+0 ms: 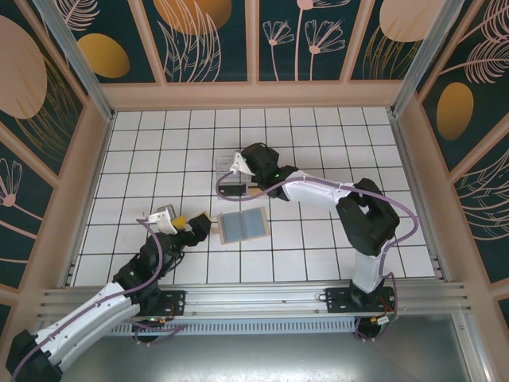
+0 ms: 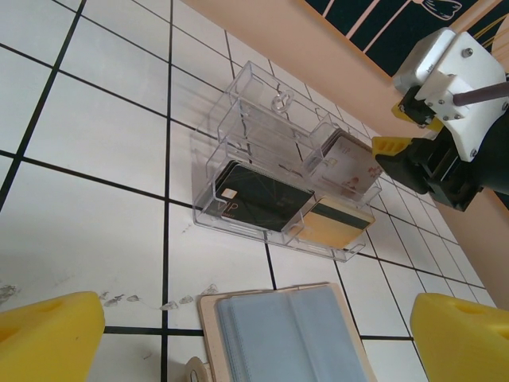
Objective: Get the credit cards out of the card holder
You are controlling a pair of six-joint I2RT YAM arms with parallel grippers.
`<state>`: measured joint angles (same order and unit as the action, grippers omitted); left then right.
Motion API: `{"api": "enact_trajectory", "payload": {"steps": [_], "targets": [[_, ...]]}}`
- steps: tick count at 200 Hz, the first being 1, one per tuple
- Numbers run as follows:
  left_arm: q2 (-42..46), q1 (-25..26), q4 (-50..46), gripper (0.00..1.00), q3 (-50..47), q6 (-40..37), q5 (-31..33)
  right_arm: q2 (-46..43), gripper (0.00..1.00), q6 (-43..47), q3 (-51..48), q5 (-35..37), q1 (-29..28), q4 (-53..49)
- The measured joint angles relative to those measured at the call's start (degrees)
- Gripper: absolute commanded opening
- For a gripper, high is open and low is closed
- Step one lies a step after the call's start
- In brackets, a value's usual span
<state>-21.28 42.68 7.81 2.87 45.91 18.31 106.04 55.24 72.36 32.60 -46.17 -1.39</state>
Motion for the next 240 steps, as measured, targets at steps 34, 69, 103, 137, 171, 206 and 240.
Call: {"api": "enact_trajectory", "payload": {"steps": [34,69,103,137,171,206,240], "targets": [[0.0,0.0,0.0,0.99,0.0,0.0,0.2,-0.3,0.46,-4.1,-0.4,-0.1,-0.2,-0.5],[-1.2,0.0,0.0,0.99,0.0,0.0,0.2,-2.6,0.47,-6.4,-3.0,-0.2,-1.1,-0.6],[-3.9,0.0,0.0,0.99,0.0,-0.1,0.2,-6.3,0.47,-13.2,-4.4,-1.4,-1.5,-1.1],[-7.6,0.0,-0.4,0.98,0.7,-0.7,0.1,-13.5,0.47,-25.4,-9.6,-4.5,-1.5,-1.7],[-12.9,0.0,-0.8,0.92,3.9,-0.6,-1.9,-21.8,0.47,-41.3,-18.2,-9.9,-1.5,-1.4],[-19.0,0.0,-1.0,0.81,8.2,1.3,-6.0,-26.2,0.47,-56.8,-27.0,-16.8,-1.5,1.0],[-24.7,0.0,-1.4,0.67,12.3,4.1,-9.8,-27.0,0.46,-68.1,-34.1,-22.8,-1.6,4.7]]}}
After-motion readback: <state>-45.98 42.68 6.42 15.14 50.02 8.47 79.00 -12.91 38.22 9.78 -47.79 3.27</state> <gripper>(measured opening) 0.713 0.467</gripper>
